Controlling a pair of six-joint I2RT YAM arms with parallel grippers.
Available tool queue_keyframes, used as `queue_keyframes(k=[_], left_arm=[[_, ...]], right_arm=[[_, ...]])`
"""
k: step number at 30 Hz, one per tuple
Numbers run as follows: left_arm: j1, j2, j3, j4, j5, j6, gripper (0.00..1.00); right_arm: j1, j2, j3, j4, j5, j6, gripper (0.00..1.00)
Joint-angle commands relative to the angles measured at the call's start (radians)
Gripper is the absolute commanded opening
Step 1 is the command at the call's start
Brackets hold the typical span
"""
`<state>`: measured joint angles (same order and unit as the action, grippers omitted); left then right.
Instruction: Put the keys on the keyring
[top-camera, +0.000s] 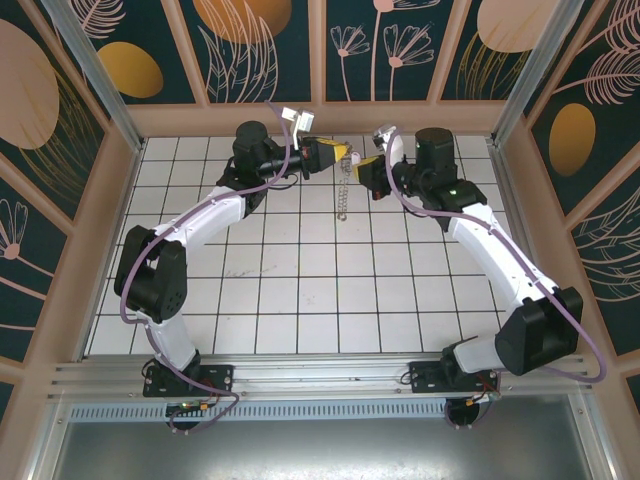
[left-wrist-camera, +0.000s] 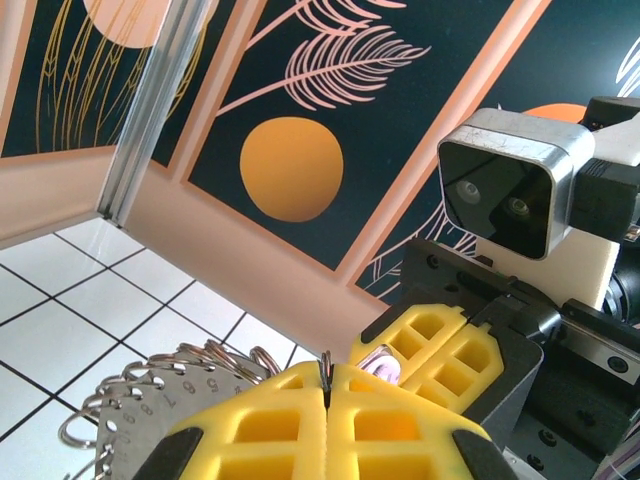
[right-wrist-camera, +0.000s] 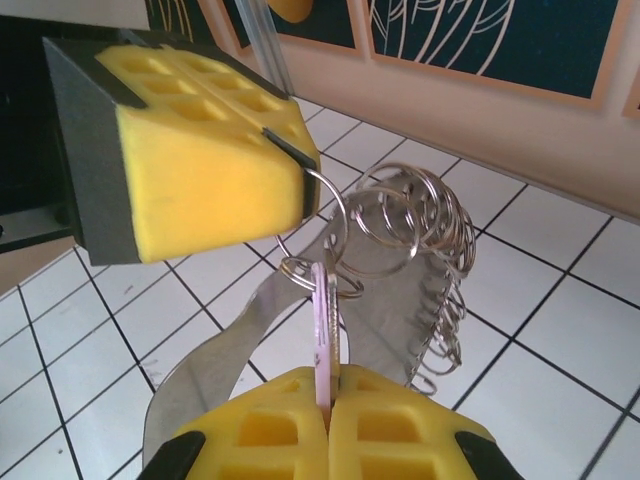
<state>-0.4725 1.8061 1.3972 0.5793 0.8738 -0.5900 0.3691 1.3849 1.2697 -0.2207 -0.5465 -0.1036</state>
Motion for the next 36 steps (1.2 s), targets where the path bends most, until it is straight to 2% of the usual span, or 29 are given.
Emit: queue_keyframes(k=[1, 14, 21, 30, 36], left_arm=[[0.010, -0.029, 0.000, 0.017, -0.010, 0.024, 0.00], [0.011, -0.024, 0.002, 0.021, -0.001, 0.019, 0.00], [0.011, -0.024, 0.000, 0.020, -0.003, 0.019, 0.00], [0.011, -0.022, 0.003, 0.021, -0.002, 0.018, 0.00], [0.011, -0.021, 0.002, 0.022, -0.001, 0.015, 0.00]], right_arm=[[-0.028, -0.021, 0.044, -0.010, 0.034, -0.030, 0.00], [-0.026, 0.010, 0.121, -0.019, -0.047, -0.035, 0.00], [-0.019, 0.045, 0.160, -0.059, -0.028, -0.057, 0.00], [-0.020, 0.013, 0.128, -0.071, 0.014, -0.068, 0.00], [-0.017, 0.022, 0.154, -0.100, -0.010, -0.078, 0.00]])
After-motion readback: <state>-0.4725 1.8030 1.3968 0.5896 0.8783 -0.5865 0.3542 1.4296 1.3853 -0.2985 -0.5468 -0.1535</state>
